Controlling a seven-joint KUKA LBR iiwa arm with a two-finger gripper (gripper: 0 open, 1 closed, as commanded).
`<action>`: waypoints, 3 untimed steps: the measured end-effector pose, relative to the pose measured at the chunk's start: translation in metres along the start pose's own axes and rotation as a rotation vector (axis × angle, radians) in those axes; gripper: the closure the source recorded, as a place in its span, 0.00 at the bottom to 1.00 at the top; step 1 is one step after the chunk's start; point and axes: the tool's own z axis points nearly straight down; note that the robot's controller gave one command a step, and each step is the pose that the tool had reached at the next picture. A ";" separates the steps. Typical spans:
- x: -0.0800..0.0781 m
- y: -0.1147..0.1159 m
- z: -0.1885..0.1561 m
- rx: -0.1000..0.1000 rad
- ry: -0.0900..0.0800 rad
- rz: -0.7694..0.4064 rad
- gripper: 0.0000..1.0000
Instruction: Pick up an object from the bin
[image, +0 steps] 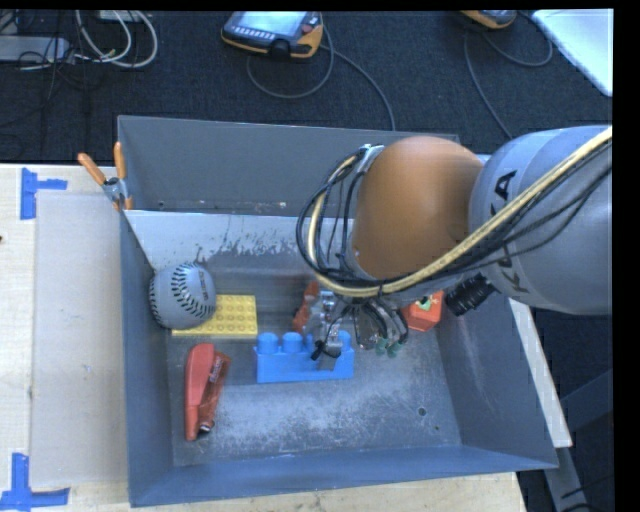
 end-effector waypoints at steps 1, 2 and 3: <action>-0.001 0.001 -0.013 -0.002 -0.004 -0.001 1.00; -0.002 0.001 -0.026 -0.002 -0.005 -0.011 1.00; -0.028 0.006 -0.040 -0.001 -0.008 -0.084 1.00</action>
Offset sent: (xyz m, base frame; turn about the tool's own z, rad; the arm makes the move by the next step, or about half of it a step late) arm 0.0125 0.0043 0.0007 0.0381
